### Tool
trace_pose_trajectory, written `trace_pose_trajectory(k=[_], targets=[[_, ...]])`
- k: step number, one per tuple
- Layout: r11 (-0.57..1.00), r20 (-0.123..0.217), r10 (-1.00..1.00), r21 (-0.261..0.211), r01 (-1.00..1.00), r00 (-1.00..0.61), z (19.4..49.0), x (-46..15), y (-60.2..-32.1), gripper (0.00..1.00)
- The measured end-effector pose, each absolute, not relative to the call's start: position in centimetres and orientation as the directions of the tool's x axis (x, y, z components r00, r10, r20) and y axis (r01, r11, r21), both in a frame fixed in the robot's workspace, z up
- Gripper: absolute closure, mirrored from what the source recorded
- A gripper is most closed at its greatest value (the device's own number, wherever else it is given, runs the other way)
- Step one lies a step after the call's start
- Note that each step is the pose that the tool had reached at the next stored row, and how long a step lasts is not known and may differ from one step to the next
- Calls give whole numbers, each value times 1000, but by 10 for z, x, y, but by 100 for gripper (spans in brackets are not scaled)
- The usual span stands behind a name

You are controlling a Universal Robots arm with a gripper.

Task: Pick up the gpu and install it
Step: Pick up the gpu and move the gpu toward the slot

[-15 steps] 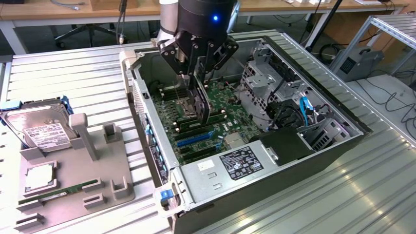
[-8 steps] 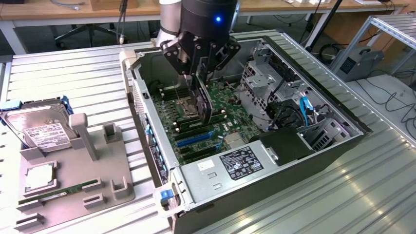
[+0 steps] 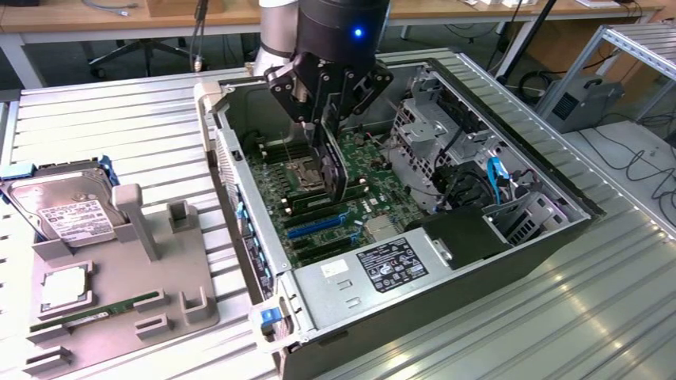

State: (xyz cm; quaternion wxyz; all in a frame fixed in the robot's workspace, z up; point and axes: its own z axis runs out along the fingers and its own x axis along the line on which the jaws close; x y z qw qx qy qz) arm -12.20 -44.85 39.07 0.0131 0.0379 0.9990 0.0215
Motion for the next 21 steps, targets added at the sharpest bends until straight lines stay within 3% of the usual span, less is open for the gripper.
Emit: trace_pose_trajectory(k=[21], targets=[[996,-25,76,44,75,-997,386,-114,-448,74]])
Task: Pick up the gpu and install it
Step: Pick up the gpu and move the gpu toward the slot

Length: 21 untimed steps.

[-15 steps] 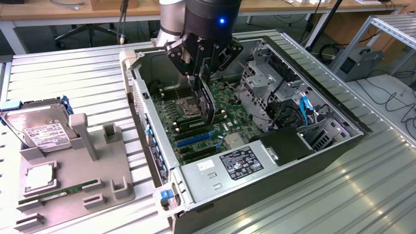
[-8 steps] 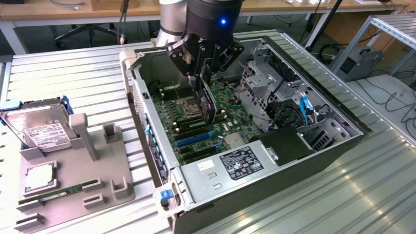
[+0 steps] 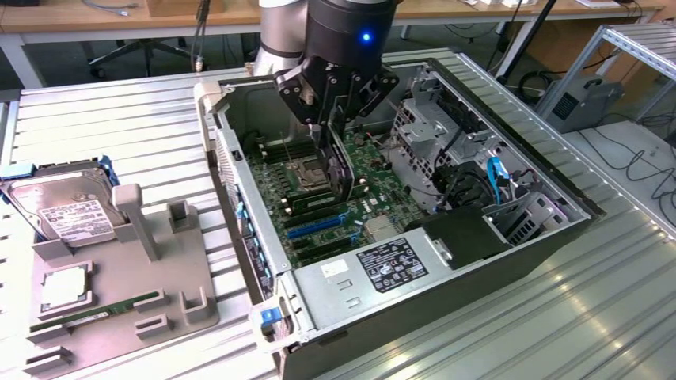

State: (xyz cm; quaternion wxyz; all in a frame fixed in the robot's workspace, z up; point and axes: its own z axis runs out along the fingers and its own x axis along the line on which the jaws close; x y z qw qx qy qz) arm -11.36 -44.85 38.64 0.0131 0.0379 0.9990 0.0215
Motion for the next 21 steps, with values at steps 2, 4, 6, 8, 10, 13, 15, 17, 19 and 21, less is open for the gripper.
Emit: trace_pose_trajectory(k=[2,4,6,8,10,13,15,17,19,21], targets=[[996,-25,76,44,75,-997,386,-113,-448,74],[996,-24,76,44,75,-997,386,-112,-448,74],[996,-25,76,44,75,-997,385,-111,-448,74],[996,-25,76,44,75,-997,385,-110,-448,74],[996,-24,76,44,75,-997,384,-109,-448,74],[996,-24,76,43,75,-997,383,-107,-448,74],[996,-24,76,43,75,-997,383,-106,-448,74],[996,-25,76,43,75,-997,382,-105,-448,74],[996,-25,76,43,75,-997,381,-104,-448,74],[996,-25,76,43,75,-997,381,-102,-447,74]])
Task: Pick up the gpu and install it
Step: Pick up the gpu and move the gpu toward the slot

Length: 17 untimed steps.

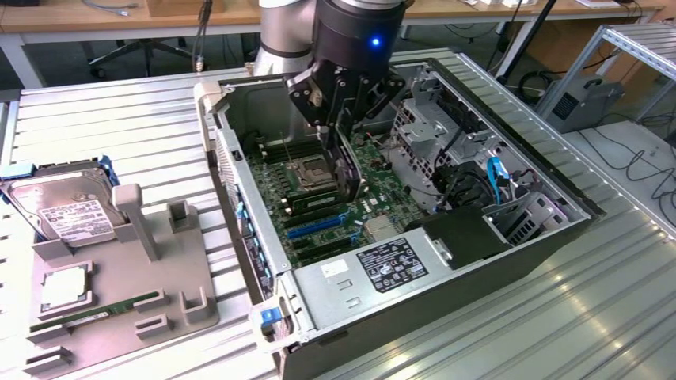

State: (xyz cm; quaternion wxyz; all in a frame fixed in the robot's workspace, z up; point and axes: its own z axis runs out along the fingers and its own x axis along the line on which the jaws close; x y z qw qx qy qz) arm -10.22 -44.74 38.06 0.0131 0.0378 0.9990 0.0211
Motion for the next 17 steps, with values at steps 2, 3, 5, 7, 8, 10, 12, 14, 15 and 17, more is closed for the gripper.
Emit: trace_pose_trajectory(k=[2,3,5,7,8,10,12,14,15,17], targets=[[996,-25,76,43,75,-997,380,-101,-447,74],[996,-25,76,43,75,-997,379,-100,-447,74],[996,-25,76,43,75,-997,379,-98,-446,74],[996,-25,76,43,75,-997,378,-97,-446,74],[996,-25,76,42,75,-997,378,-96,-446,74],[996,-25,76,42,75,-997,377,-94,-446,74],[996,-25,76,42,75,-997,376,-93,-446,74],[996,-25,76,42,75,-997,375,-92,-445,74],[996,-25,76,42,75,-997,375,-91,-445,74],[996,-25,76,42,75,-997,374,-90,-445,74]])
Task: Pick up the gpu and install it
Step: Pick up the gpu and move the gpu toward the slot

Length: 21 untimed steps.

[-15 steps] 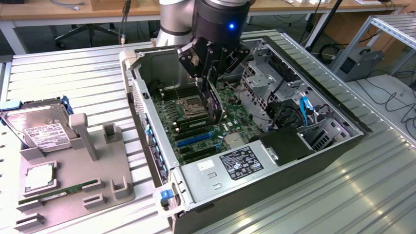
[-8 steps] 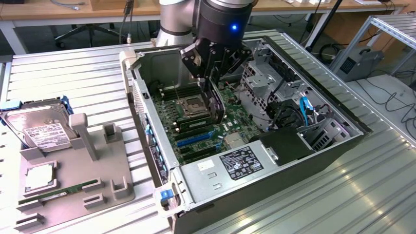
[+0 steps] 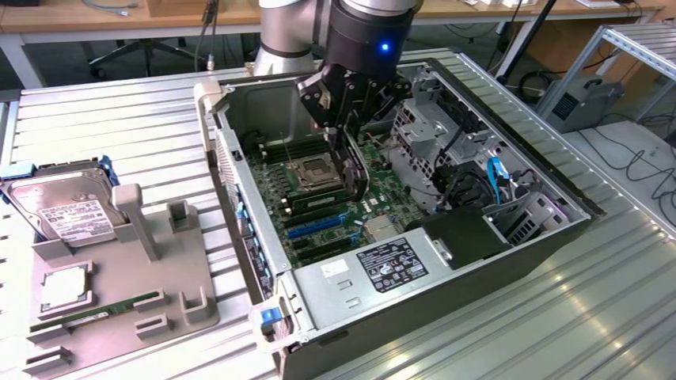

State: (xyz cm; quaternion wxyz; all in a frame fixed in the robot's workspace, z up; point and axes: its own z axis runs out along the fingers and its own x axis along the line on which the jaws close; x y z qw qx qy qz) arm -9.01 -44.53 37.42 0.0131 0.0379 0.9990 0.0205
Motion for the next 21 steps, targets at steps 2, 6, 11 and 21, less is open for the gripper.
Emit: trace_pose_trajectory(k=[2,6,11,21], targets=[[996,-25,76,42,75,-997,374,-89,-445,74],[996,-25,76,42,75,-997,372,-88,-445,74],[996,-25,76,41,75,-997,371,-86,-445,74],[996,-25,76,41,75,-997,367,-82,-445,74]])
